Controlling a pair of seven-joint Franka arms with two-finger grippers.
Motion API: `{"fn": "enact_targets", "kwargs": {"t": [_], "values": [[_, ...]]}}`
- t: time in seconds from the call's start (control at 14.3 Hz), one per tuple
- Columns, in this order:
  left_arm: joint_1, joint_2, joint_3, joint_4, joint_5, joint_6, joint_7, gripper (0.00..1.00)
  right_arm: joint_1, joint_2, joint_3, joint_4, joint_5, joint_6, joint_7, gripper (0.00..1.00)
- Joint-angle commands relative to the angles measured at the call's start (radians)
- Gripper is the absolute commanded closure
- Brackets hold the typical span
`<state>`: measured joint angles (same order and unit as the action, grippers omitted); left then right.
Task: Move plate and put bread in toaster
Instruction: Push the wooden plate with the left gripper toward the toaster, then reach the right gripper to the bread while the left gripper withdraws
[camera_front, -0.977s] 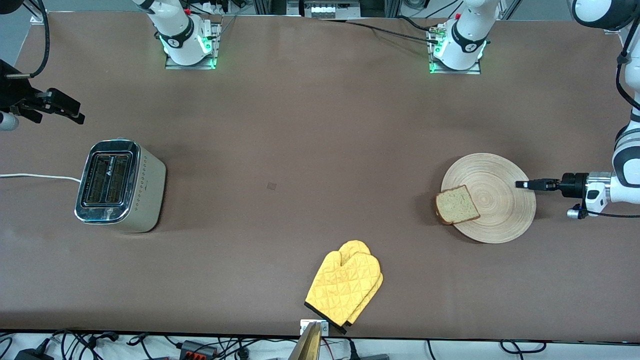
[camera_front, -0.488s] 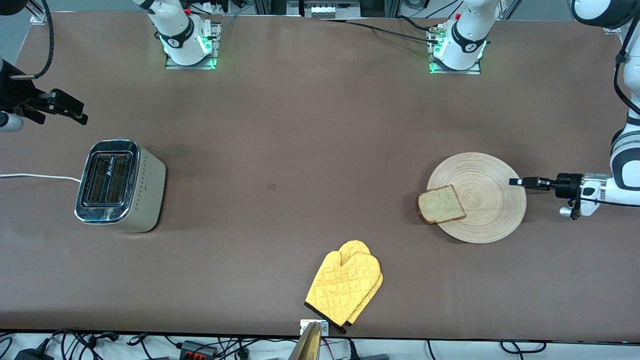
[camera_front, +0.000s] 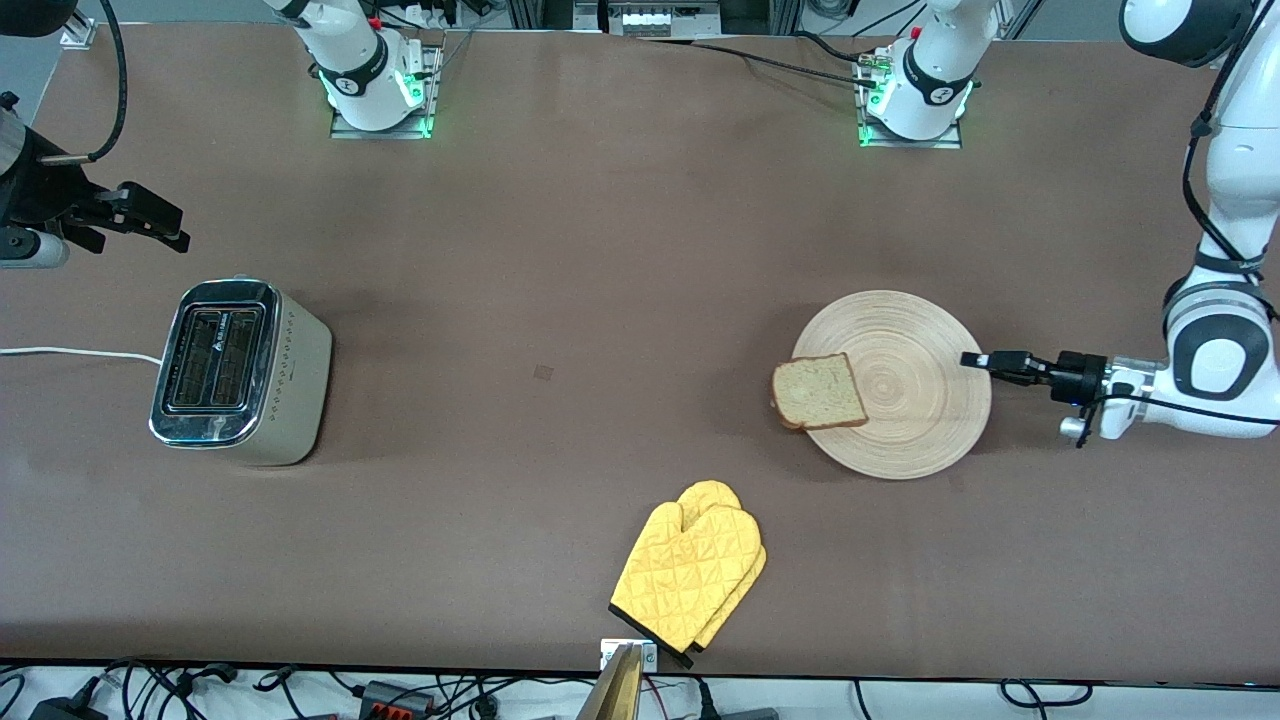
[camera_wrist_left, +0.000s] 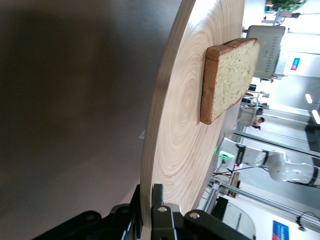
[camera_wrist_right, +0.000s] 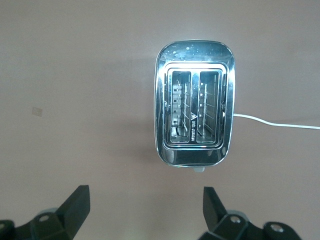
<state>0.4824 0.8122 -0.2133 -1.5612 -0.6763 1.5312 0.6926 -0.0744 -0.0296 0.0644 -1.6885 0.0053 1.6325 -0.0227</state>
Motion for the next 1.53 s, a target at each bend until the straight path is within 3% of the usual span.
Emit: {"fn": "enact_targets", "kwargs": {"t": [0.0,0.42,0.84,1.05,1.47], "values": [[-0.083,-0.005,-0.003,-0.034,-0.124,-0.017,0.028,1.0,-0.002,0.01,0.0,0.012,0.007,-0.003,-0.017,0.0],[-0.312,0.01,-0.003,-0.045,-0.314,0.064,-0.019,1.0,0.002,0.054,0.002,0.012,0.022,0.042,-0.014,0.0],[-0.507,0.013,-0.001,-0.077,-0.475,0.256,-0.044,1.0,0.01,0.056,0.002,-0.017,0.021,0.064,-0.002,0.0],[-0.596,0.013,-0.001,-0.077,-0.545,0.366,-0.128,1.0,0.037,0.063,0.003,-0.072,0.021,0.139,0.007,0.0],[-0.677,0.038,-0.003,-0.076,-0.594,0.473,-0.139,1.0,0.125,0.189,0.003,-0.077,0.024,0.23,0.044,0.0]]}}
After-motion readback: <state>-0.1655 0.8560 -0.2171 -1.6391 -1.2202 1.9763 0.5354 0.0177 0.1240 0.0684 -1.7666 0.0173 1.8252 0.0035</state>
